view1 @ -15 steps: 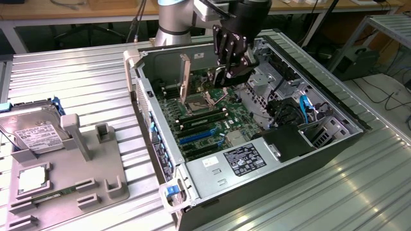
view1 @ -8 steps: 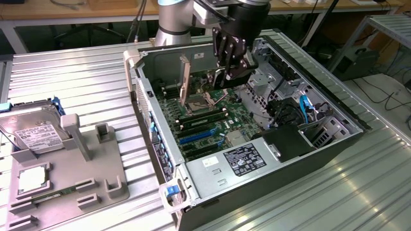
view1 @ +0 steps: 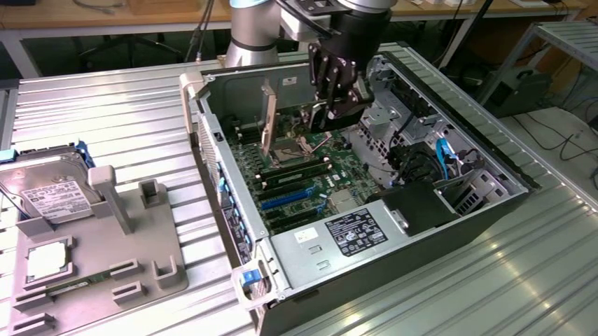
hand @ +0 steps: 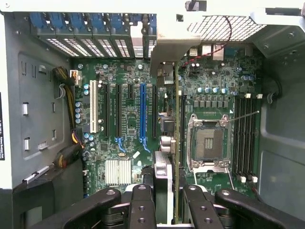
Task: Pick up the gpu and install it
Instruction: 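Insert the gpu into the slot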
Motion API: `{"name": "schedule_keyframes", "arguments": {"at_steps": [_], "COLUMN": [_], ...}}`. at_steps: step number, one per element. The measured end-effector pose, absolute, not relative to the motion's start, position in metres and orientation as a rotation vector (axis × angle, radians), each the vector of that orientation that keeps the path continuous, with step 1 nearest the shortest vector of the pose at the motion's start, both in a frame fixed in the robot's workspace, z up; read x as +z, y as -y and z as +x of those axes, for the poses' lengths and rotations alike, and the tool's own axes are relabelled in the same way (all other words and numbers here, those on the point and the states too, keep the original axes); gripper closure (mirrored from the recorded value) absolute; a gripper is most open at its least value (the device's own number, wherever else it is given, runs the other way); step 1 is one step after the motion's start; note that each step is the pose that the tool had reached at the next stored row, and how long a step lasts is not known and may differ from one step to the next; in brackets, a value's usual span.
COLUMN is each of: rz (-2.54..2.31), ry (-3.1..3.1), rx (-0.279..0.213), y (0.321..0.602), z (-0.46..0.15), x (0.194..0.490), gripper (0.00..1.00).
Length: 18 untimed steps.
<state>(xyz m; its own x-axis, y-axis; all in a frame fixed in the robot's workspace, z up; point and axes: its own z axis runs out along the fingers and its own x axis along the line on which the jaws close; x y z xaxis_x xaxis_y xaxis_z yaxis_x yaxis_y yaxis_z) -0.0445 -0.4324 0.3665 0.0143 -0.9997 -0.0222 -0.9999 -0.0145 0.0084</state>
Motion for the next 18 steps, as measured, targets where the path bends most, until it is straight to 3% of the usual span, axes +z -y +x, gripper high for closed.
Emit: {"name": "schedule_keyframes", "arguments": {"at_steps": [18], "rz": [-2.230], "ry": [-2.198], "rx": [0.034], "y": [0.432], "z": [-0.044], "x": [0.353], "gripper": [0.72]}}
